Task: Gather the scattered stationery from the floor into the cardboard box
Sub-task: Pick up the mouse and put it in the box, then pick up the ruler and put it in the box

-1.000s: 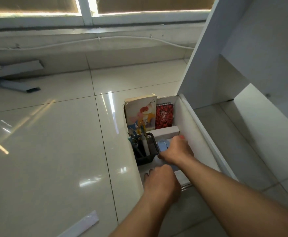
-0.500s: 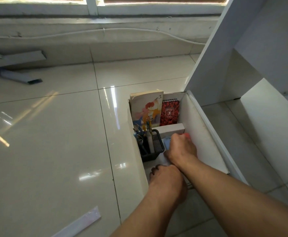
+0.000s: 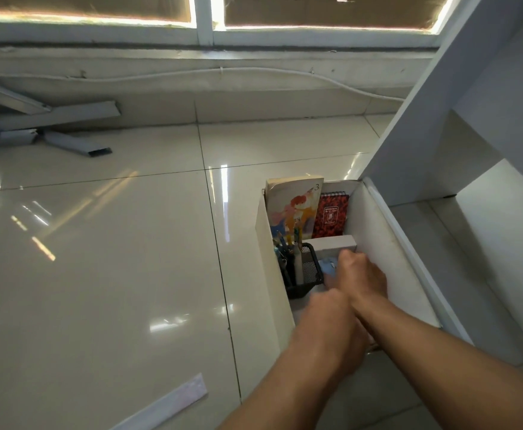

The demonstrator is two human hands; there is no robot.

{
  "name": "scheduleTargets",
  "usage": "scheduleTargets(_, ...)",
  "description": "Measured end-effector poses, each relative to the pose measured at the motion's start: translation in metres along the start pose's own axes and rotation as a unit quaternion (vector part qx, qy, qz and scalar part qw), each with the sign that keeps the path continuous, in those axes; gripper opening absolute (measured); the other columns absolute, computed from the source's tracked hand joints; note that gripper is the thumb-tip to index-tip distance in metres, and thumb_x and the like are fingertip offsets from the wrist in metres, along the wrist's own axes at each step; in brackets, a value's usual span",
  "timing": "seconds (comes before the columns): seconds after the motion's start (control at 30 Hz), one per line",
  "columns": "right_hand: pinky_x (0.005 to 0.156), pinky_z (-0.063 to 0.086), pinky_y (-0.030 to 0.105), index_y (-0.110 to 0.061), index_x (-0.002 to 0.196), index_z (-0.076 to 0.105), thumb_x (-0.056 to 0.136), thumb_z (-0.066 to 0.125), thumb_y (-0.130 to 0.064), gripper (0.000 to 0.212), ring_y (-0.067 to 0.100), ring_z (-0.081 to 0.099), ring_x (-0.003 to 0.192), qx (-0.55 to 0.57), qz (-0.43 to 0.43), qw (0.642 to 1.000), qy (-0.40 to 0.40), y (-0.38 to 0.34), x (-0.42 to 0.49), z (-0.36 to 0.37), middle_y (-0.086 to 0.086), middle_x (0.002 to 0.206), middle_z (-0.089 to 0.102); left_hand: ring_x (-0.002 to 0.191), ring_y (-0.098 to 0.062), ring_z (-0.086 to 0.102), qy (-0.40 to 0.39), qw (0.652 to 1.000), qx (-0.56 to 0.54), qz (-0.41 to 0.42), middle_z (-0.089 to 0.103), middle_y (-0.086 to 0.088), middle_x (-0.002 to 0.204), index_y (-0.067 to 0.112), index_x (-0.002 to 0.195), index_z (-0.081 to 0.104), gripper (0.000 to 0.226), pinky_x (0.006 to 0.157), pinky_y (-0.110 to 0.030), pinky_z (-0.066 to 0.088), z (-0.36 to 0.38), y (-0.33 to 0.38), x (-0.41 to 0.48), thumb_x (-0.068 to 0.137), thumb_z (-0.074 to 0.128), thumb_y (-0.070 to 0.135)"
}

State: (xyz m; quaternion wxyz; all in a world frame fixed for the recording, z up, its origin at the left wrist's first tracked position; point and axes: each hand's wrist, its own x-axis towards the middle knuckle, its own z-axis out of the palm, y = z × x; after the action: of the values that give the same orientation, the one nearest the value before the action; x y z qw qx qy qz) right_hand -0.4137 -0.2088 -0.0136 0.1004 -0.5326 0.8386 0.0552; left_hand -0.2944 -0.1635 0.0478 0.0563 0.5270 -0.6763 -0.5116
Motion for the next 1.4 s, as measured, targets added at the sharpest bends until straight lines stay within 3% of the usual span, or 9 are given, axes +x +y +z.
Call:
scheduleTargets(0.2, 0.075, 0.052, 0.035, -0.013, 0.106, 0.064, 0.095, 0.062, -0.034, 0.024, 0.034, 0.068, 0.097, 0.052, 0.040, 0.997, 0.030, 0.002, 0.002, -0.024, 0.011, 0.108, 0.071, 0.113, -0.004, 0.040, 0.296, 0.955, -0.007, 0.011, 0.041, 0.007, 0.130, 0.026, 0.142, 0.043, 0.051, 0.087, -0.019, 0.044, -0.018, -0.026, -0.018, 0.095, 0.060, 0.018)
scheduleTargets(0.33, 0.073, 0.050, 0.034, -0.013, 0.108, 0.063, 0.095, 0.053, -0.015, 0.016, 0.031, 0.065, 0.089, 0.009, 0.012, 1.000, 0.016, 0.006, -0.005, -0.028, 0.011, 0.107, 0.069, 0.134, -0.021, 0.048, 0.262, 0.959, -0.061, -0.087, 0.044, -0.005, 0.153, 0.021, 0.161, 0.021, 0.065, 0.102, -0.031, 0.043, -0.012, -0.042, -0.029, 0.103, 0.049, 0.029)
scheduleTargets(0.53, 0.067, 0.045, 0.033, -0.014, 0.104, 0.065, 0.095, 0.050, -0.008, 0.019, 0.033, 0.066, 0.090, -0.083, -0.085, 0.993, 0.012, 0.034, -0.015, -0.022, 0.012, 0.106, 0.070, 0.106, -0.021, 0.067, 0.254, 0.962, -0.067, -0.069, 0.072, -0.006, 0.122, 0.021, 0.153, 0.044, 0.047, 0.079, -0.022, 0.041, 0.001, -0.040, -0.037, 0.107, 0.043, 0.024)
scheduleTargets(0.67, 0.062, 0.042, 0.033, -0.016, 0.104, 0.065, 0.089, 0.059, -0.012, 0.016, 0.033, 0.069, 0.087, -0.119, -0.118, 0.985, 0.028, 0.050, -0.014, -0.020, 0.011, 0.100, 0.072, 0.077, -0.018, 0.065, 0.242, 0.965, -0.071, -0.067, 0.065, 0.002, 0.090, 0.020, 0.151, 0.046, 0.045, 0.068, -0.027, 0.044, 0.004, -0.038, -0.033, 0.106, 0.042, 0.021)
scheduleTargets(0.83, 0.063, 0.040, 0.032, -0.017, 0.104, 0.064, 0.089, 0.061, -0.013, 0.017, 0.032, 0.068, 0.090, -0.120, -0.127, 0.985, 0.010, 0.048, -0.014, -0.025, 0.010, 0.103, 0.071, 0.070, -0.011, 0.063, 0.247, 0.965, -0.064, -0.063, 0.069, 0.001, 0.090, 0.022, 0.156, 0.038, 0.049, 0.062, -0.019, 0.042, 0.012, -0.040, -0.029, 0.107, 0.040, 0.022)
scheduleTargets(1.03, 0.070, 0.060, 0.041, -0.020, 0.113, 0.067, 0.097, 0.052, -0.020, 0.022, 0.029, 0.070, 0.079, 0.171, -0.147, 0.961, 0.161, -0.011, -0.028, -0.054, 0.009, 0.096, 0.075, 0.123, -0.013, 0.059, 0.200, 0.972, -0.117, -0.030, 0.063, 0.002, 0.137, 0.021, 0.150, 0.048, 0.044, 0.094, -0.012, 0.038, -0.018, -0.061, -0.045, 0.107, 0.043, 0.028)
scheduleTargets(1.13, 0.080, 0.059, 0.033, -0.014, 0.116, 0.071, 0.097, 0.057, -0.016, 0.023, 0.017, 0.069, 0.085, 0.280, -0.285, 0.880, 0.257, -0.073, -0.063, -0.087, 0.005, 0.103, 0.075, 0.104, -0.006, 0.064, 0.285, 0.955, -0.085, -0.005, 0.071, -0.001, 0.126, 0.019, 0.139, 0.061, 0.036, 0.087, -0.004, 0.042, -0.062, -0.107, -0.056, 0.104, 0.054, 0.024)
scheduleTargets(1.23, 0.082, 0.049, 0.017, -0.021, 0.116, 0.072, 0.097, 0.060, -0.020, 0.023, 0.005, 0.063, 0.085, 0.275, -0.417, 0.853, 0.149, -0.137, -0.102, -0.091, -0.007, 0.101, 0.072, 0.092, -0.008, 0.068, 0.315, 0.948, -0.018, -0.036, 0.076, 0.001, 0.109, 0.019, 0.126, 0.069, 0.027, 0.086, -0.014, 0.050, -0.108, -0.168, -0.082, 0.100, 0.062, 0.020)
scheduleTargets(1.4, 0.088, 0.052, 0.039, -0.024, 0.116, 0.072, 0.096, 0.065, -0.030, 0.022, 0.024, 0.064, 0.105, 0.107, -0.493, 0.851, -0.145, -0.204, -0.167, 0.017, 0.002, 0.111, 0.072, 0.095, -0.008, 0.061, 0.231, 0.953, 0.081, -0.181, 0.071, 0.002, 0.117, 0.019, 0.124, 0.069, 0.031, 0.083, -0.016, 0.042, -0.118, -0.266, -0.162, 0.093, 0.073, 0.023)
